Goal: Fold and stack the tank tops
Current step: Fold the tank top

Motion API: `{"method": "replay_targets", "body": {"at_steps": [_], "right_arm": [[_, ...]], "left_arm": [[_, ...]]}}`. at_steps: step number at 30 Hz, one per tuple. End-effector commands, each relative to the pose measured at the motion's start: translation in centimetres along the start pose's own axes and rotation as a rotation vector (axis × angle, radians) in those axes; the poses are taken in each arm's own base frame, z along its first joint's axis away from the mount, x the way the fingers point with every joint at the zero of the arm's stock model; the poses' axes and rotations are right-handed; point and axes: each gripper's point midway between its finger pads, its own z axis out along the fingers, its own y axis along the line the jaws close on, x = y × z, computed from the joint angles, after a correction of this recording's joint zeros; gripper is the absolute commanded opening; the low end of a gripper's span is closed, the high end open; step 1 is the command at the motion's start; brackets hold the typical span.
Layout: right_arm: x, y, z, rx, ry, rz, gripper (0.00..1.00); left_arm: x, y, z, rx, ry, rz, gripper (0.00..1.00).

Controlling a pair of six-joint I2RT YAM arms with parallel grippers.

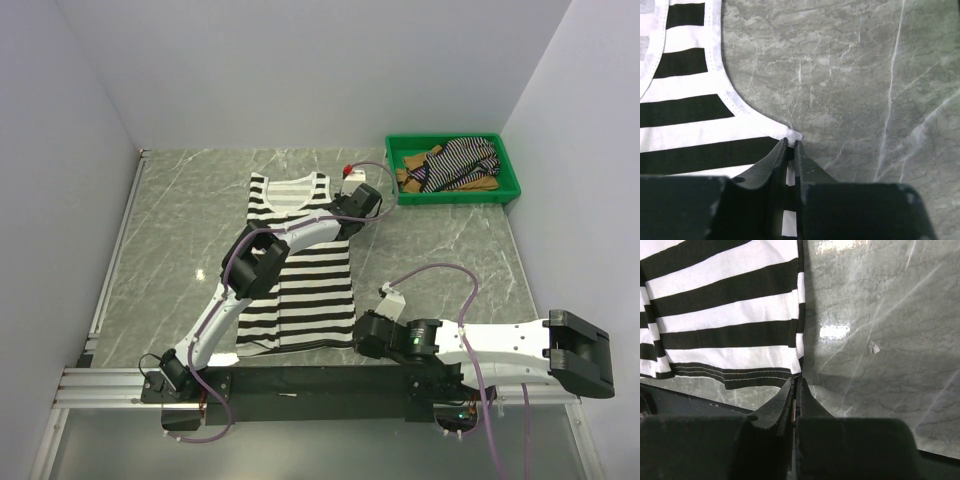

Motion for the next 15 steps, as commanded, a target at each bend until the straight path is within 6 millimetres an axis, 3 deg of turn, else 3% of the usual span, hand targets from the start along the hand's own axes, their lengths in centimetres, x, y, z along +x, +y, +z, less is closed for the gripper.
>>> {"method": "replay_targets", "body": {"at_steps": [1, 4, 5, 10, 13, 15], "right_arm": [[-0.8, 0.0, -0.1, -0.004, -0.048, 0.018, 0.0], [-1.0, 0.2, -0.4, -0.006, -0.053, 0.015, 0.0], [-1.0, -0.1, -0.5, 0.011, -0.054, 0.005, 0.0], [-1.6, 0.4, -1.7, 0.054, -0.087, -0.042, 0.0], [-2.0, 0.8, -2.4, 0.071, -0.111, -0.063, 0.0], [-2.3, 1.6, -2.9, 0.061, -0.125, -0.075, 0.0]], "left_arm": [[-1.9, -1.1, -0.8, 0.04, -0.041, -0.03, 0.13], [-3.9, -1.2, -1.9, 0.056, -0.076, -0.057, 0.04], [-5.3, -1.3, -2.6, 0.071, -0.1, -0.079, 0.03], [-8.9, -1.2, -4.7, 0.141, -0.141, -0.152, 0.01], [-10.4, -0.5, -5.2, 0.177, -0.144, -0.193, 0.0], [-10.2, -0.1, -5.2, 0.194, -0.132, -0.213, 0.0]]}}
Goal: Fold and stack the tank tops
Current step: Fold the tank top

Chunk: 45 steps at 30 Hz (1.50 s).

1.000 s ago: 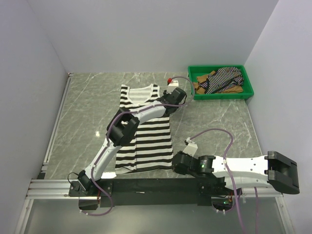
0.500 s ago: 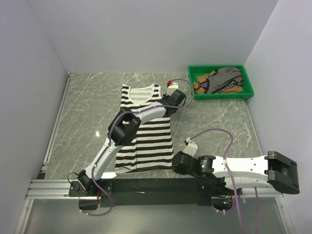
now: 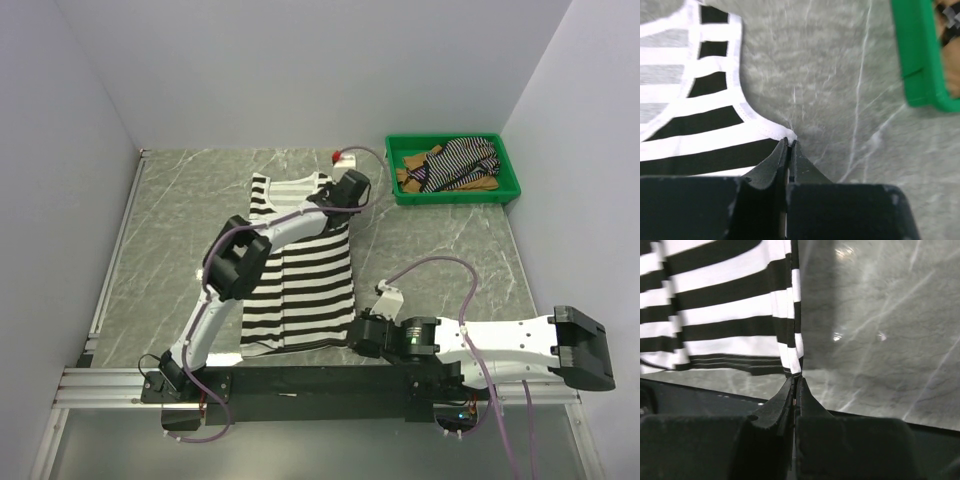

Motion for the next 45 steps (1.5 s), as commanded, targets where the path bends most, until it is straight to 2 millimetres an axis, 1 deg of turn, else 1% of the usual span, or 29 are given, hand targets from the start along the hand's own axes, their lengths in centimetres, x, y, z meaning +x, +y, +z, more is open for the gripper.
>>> {"method": "replay_targets", "body": {"at_steps": [1, 2, 3, 4, 5, 6, 7, 8, 9, 10, 11, 13, 14, 15, 16, 17, 18, 19, 20, 22, 24, 25, 26, 28, 29, 32, 38, 42, 45], "right_arm": [[-1.9, 0.4, -0.8, 0.038, -0.086, -0.017, 0.0], [-2.1, 1.1, -1.1, 0.026, -0.089, -0.028, 0.0], [-2.2, 1.4, -1.2, 0.023, -0.091, -0.036, 0.0], [-2.3, 1.3, -1.1, 0.044, -0.097, -0.058, 0.0], [-2.6, 1.9, -1.4, 0.04, -0.104, -0.061, 0.0], [-2.7, 2.1, -1.6, 0.043, -0.108, -0.075, 0.0], [-2.6, 2.1, -1.5, 0.061, -0.11, -0.095, 0.0], [-2.8, 2.7, -1.7, 0.054, -0.112, -0.109, 0.0], [-2.8, 3.0, -1.8, 0.051, -0.111, -0.119, 0.0], [-2.6, 3.2, -1.6, 0.06, -0.108, -0.134, 0.0], [-2.8, 3.9, -1.8, 0.05, -0.108, -0.146, 0.0], [-2.6, 4.5, -1.7, 0.048, -0.105, -0.168, 0.0], [-2.7, 5.4, -1.9, 0.032, -0.104, -0.181, 0.0], [-2.7, 5.9, -1.9, 0.028, -0.101, -0.191, 0.0], [-2.6, 6.3, -1.6, 0.028, -0.097, -0.205, 0.0], [-2.7, 7.2, -1.9, 0.012, -0.097, -0.222, 0.0], [-2.6, 7.7, -1.8, 0.006, -0.09, -0.232, 0.0], [-2.3, 8.1, -1.5, 0.007, -0.083, -0.247, 0.0], [-2.3, 9.0, -1.6, -0.01, -0.078, -0.263, 0.0], [-1.8, 9.9, -1.2, -0.018, -0.059, -0.283, 0.0], [-1.5, 11.2, -1.1, -0.042, -0.045, -0.306, 0.0], [-0.8, 11.7, -0.6, -0.046, -0.021, -0.321, 0.0], [-0.8, 12.5, -0.7, -0.06, -0.015, -0.339, 0.0], [0.1, 13.2, -0.1, -0.064, 0.014, -0.361, 0.0], [0.2, 13.8, 0.0, -0.078, 0.02, -0.367, 0.0], [1.0, 14.9, 0.4, -0.104, 0.046, -0.382, 0.0], [2.1, 16.9, 1.2, -0.158, 0.087, -0.398, 0.0], [2.6, 17.7, 2.0, -0.166, 0.103, -0.407, 0.0], [2.8, 18.2, 2.5, -0.182, 0.117, -0.4, 0.0]], "left_arm": [[-6.9, -1.1, -3.0, 0.11, -0.108, -0.137, 0.0], [-6.5, -0.2, -2.8, 0.103, -0.099, -0.143, 0.0], [-6.6, -0.2, -2.9, 0.119, -0.097, -0.157, 0.0], [-7.4, 0.4, -3.1, 0.121, -0.106, -0.175, 0.0], [-6.7, 1.0, -3.0, 0.116, -0.09, -0.177, 0.0], [-6.7, 1.3, -3.1, 0.123, -0.083, -0.193, 0.0], [-7.3, 1.8, -3.2, 0.127, -0.091, -0.21, 0.0], [-6.4, 2.5, -3.1, 0.119, -0.073, -0.213, 0.0], [-6.4, 2.8, -3.1, 0.125, -0.069, -0.225, 0.0], [-6.9, 3.3, -3.3, 0.124, -0.079, -0.24, 0.0], [-6.2, 4.0, -3.2, 0.115, -0.065, -0.242, 0.0], [-6.7, 5.0, -3.5, 0.11, -0.067, -0.262, 0.0], [-5.9, 5.7, -3.4, 0.097, -0.05, -0.266, 0.0], [-6.5, 5.8, -3.5, 0.107, -0.07, -0.281, 0.0], [-7.0, 6.5, -3.7, 0.107, -0.075, -0.294, 0.0], [-6.4, 7.1, -3.7, 0.1, -0.067, -0.298, 0.0], [-6.4, 7.6, -3.7, 0.096, -0.064, -0.305, 0.0], [-7.0, 8.3, -3.9, 0.091, -0.075, -0.32, 0.0], [-6.3, 8.9, -3.8, 0.082, -0.062, -0.318, 0.0], [-6.7, 9.8, -4.0, 0.078, -0.07, -0.33, 0.01], [-6.1, 10.7, -4.0, 0.067, -0.058, -0.336, 0.0], [-6.5, 11.3, -4.1, 0.063, -0.065, -0.343, 0.01], [-6.0, 11.8, -4.0, 0.055, -0.054, -0.343, 0.01], [-6.2, 12.6, -4.1, 0.047, -0.059, -0.352, 0.01], [-5.9, 13.1, -4.1, 0.04, -0.053, -0.351, 0.01], [-5.6, 14.2, -4.1, 0.022, -0.048, -0.353, 0.0], [-4.3, 16.4, -3.7, -0.017, -0.018, -0.358, 0.01], [-3.8, 17.8, -3.5, -0.039, -0.006, -0.36, 0.01], [-3.7, 18.3, -3.5, -0.04, -0.001, -0.359, 0.01]]}}
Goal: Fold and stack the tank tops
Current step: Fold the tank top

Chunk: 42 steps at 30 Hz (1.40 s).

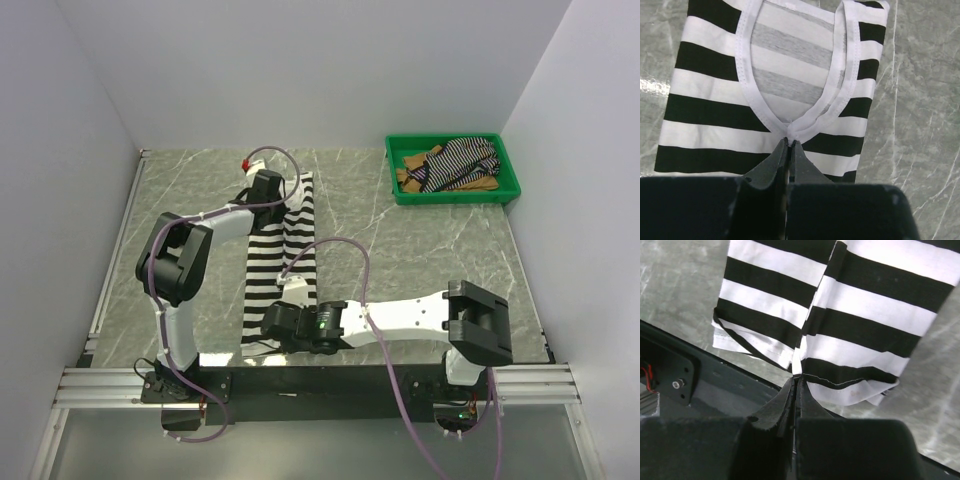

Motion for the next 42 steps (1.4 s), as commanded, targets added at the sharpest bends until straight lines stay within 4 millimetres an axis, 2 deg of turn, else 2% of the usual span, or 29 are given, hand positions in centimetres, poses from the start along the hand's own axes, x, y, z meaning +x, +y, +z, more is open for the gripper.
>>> {"method": "replay_targets", "body": {"at_steps": [1, 8, 11, 12, 13, 15, 16, 17, 20, 21, 23, 24, 25, 26, 28, 29, 30, 31, 32, 33, 34, 35, 36, 37, 38, 39, 41, 42], "right_arm": [[-1.3, 2.3, -0.1, -0.076, -0.015, 0.015, 0.0], [-1.4, 2.8, 0.7, -0.112, 0.001, 0.027, 0.0], [-1.4, 3.2, 0.7, -0.126, 0.003, 0.026, 0.07], [-1.3, 3.1, 0.7, -0.127, 0.004, 0.024, 0.1], [-1.2, 3.0, 0.8, -0.125, 0.006, 0.023, 0.14], [-1.3, 2.8, 0.5, -0.127, 0.003, 0.03, 0.26], [-1.1, 2.6, 0.5, -0.126, 0.005, 0.027, 0.31], [-1.5, 2.6, -0.1, -0.135, -0.006, 0.034, 0.4], [-1.9, 1.9, -1.1, -0.138, -0.025, 0.042, 0.53], [-2.8, 1.8, -2.3, -0.152, -0.054, 0.055, 0.54], [-3.7, 0.7, -3.1, -0.145, -0.08, 0.083, 0.55], [-4.2, -0.4, -4.0, -0.144, -0.1, 0.101, 0.55], [-4.5, -1.1, -4.4, -0.144, -0.11, 0.116, 0.55], [-5.7, -2.1, -5.4, -0.156, -0.14, 0.158, 0.55], [-4.9, -4.4, -5.0, -0.146, -0.128, 0.201, 0.55], [-5.5, -5.2, -5.7, -0.168, -0.146, 0.24, 0.54], [-4.7, -6.2, -5.0, -0.176, -0.136, 0.263, 0.54], [-4.1, -6.2, -5.1, -0.212, -0.108, 0.276, 0.54], [-4.3, -6.5, -5.3, -0.231, -0.114, 0.299, 0.53], [-3.6, -6.8, -4.9, -0.24, -0.099, 0.303, 0.53], [-3.1, -6.6, -4.9, -0.259, -0.077, 0.303, 0.53], [-3.1, -6.6, -5.0, -0.273, -0.072, 0.309, 0.53], [-2.7, -6.7, -4.7, -0.282, -0.064, 0.314, 0.53], [-2.4, -6.5, -4.6, -0.297, -0.045, 0.315, 0.54], [-2.2, -6.6, -4.6, -0.301, -0.041, 0.316, 0.54], [-1.8, -6.9, -4.3, -0.297, -0.035, 0.318, 0.55], [-1.3, -7.0, -4.0, -0.306, -0.014, 0.321, 0.57], [-1.0, -7.0, -3.7, -0.312, -0.007, 0.323, 0.57]], "left_arm": [[-2.5, -1.3, -1.3, 0.061, -0.05, -0.018, 0.01], [-2.5, -1.0, -1.1, 0.059, -0.038, -0.017, 0.02], [-2.7, -0.9, -1.2, 0.056, -0.039, -0.016, 0.1], [-2.9, -0.9, -1.2, 0.055, -0.04, -0.015, 0.13], [-2.7, -0.8, -1.1, 0.048, -0.03, -0.014, 0.24], [-2.8, -0.9, -1.1, 0.053, -0.029, -0.015, 0.37], [-2.9, -0.9, -1.2, 0.05, -0.028, -0.019, 0.46], [-3.0, -1.0, -1.4, 0.054, -0.03, -0.022, 0.49], [-4.3, -1.5, -2.4, 0.063, -0.054, -0.032, 0.6], [-5.6, -2.2, -3.2, 0.081, -0.081, -0.043, 0.61], [-5.8, -1.7, -4.1, 0.046, -0.066, -0.046, 0.61], [-7.0, -2.1, -5.0, 0.046, -0.084, -0.059, 0.61], [-7.4, -1.6, -5.6, 0.014, -0.09, -0.079, 0.61], [-7.3, -1.2, -6.2, -0.009, -0.082, -0.092, 0.61], [-6.1, 0.8, -8.3, -0.081, -0.047, -0.142, 0.6], [-6.6, 1.4, -10.1, -0.093, -0.068, -0.172, 0.59], [-3.8, 3.7, -10.7, -0.15, -0.011, -0.174, 0.59], [-2.8, 4.5, -11.5, -0.159, 0.002, -0.199, 0.58], [-2.9, 4.9, -13.5, -0.141, -0.01, -0.225, 0.58], [0.1, 7.2, -14.0, -0.183, 0.036, -0.226, 0.58], [1.3, 8.1, -14.9, -0.191, 0.058, -0.244, 0.57], [1.3, 8.3, -16.6, -0.162, 0.047, -0.265, 0.57], [3.9, 9.9, -17.1, -0.185, 0.099, -0.263, 0.57], [5.1, 10.9, -18.0, -0.205, 0.13, -0.267, 0.56], [5.0, 11.2, -19.2, -0.193, 0.113, -0.278, 0.56], [6.8, 12.1, -19.7, -0.203, 0.156, -0.28, 0.57], [8.2, 12.4, -20.9, -0.181, 0.198, -0.297, 0.56], [9.8, 13.0, -21.2, -0.193, 0.244, -0.317, 0.55]]}}
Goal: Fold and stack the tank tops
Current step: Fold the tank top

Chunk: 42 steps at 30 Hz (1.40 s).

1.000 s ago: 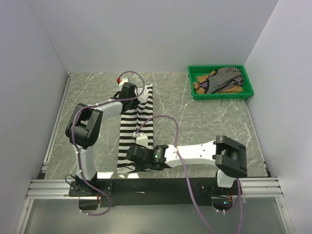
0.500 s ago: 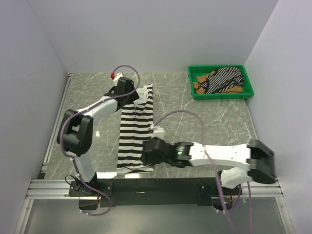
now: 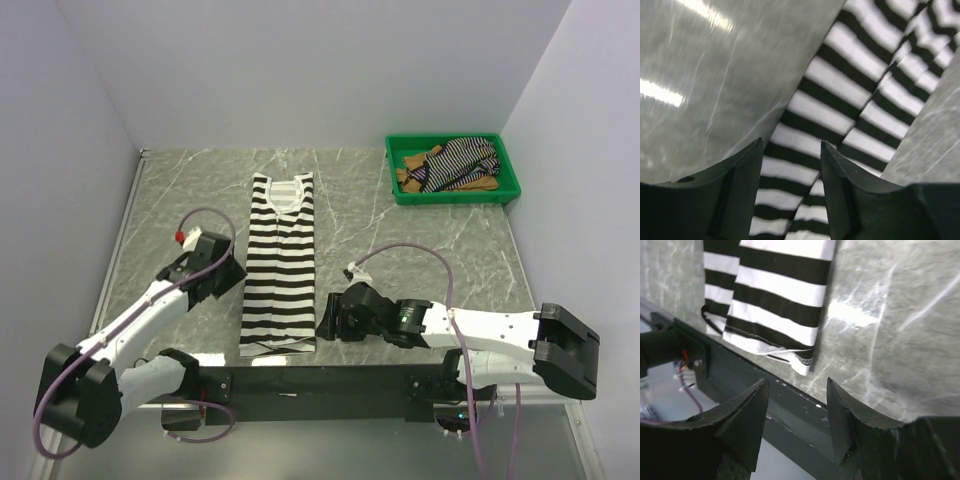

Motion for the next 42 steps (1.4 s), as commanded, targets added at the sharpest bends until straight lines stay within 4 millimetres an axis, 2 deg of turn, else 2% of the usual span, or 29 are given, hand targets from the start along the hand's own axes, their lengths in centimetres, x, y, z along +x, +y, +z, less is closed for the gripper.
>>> {"method": "replay_targets", "body": {"at_steps": [1, 3, 5, 6, 8, 12, 16, 18, 22, 26, 29, 32, 36, 39, 42], "right_arm": [[-0.1, 1.8, 0.2, -0.104, 0.012, 0.031, 0.57], [0.6, 2.0, 0.6, -0.116, 0.043, 0.028, 0.57], [1.0, 1.7, 1.3, -0.107, 0.063, 0.032, 0.57], [1.1, 1.9, 1.4, -0.115, 0.071, 0.029, 0.57], [1.7, 1.6, 2.1, -0.102, 0.094, 0.028, 0.57], [2.2, 1.4, 3.0, -0.102, 0.121, 0.038, 0.57], [2.9, 0.9, 3.8, -0.08, 0.151, 0.038, 0.57], [3.0, 1.1, 4.1, -0.08, 0.162, 0.03, 0.56], [3.9, 0.6, 4.9, -0.059, 0.206, 0.018, 0.53], [4.3, 0.0, 5.2, -0.048, 0.227, 0.019, 0.49], [4.3, 0.0, 5.3, -0.047, 0.229, 0.014, 0.44], [4.2, -0.5, 5.4, -0.035, 0.231, 0.023, 0.26], [3.7, -1.3, 5.0, -0.027, 0.22, 0.042, 0.13], [3.2, -2.0, 4.5, -0.016, 0.204, 0.047, 0.05], [2.7, -2.3, 3.9, -0.01, 0.182, 0.045, 0.03]], "left_arm": [[3.5, 2.1, -1.0, -0.022, 0.129, -0.061, 0.53], [5.5, 4.4, -1.2, -0.072, 0.186, -0.067, 0.52], [7.0, 4.9, -1.8, -0.05, 0.232, -0.104, 0.46], [8.1, 6.0, -1.7, -0.065, 0.26, -0.114, 0.46], [9.5, 6.5, -2.1, -0.044, 0.297, -0.133, 0.43], [11.7, 7.1, -3.1, -0.04, 0.358, -0.148, 0.44], [12.4, 7.8, -3.9, -0.062, 0.385, -0.16, 0.5], [12.7, 7.5, -4.4, -0.034, 0.403, -0.175, 0.49], [13.0, 8.4, -5.3, -0.066, 0.419, -0.155, 0.51], [14.1, 9.1, -5.8, -0.072, 0.472, -0.148, 0.48], [14.3, 9.6, -6.0, -0.089, 0.477, -0.135, 0.48], [14.7, 9.5, -6.2, -0.076, 0.5, -0.135, 0.44], [15.3, 8.7, -6.0, -0.022, 0.528, -0.13, 0.38], [16.0, 8.6, -6.0, -0.012, 0.562, -0.119, 0.33], [16.1, 8.4, -6.0, -0.007, 0.563, -0.099, 0.3]]}}
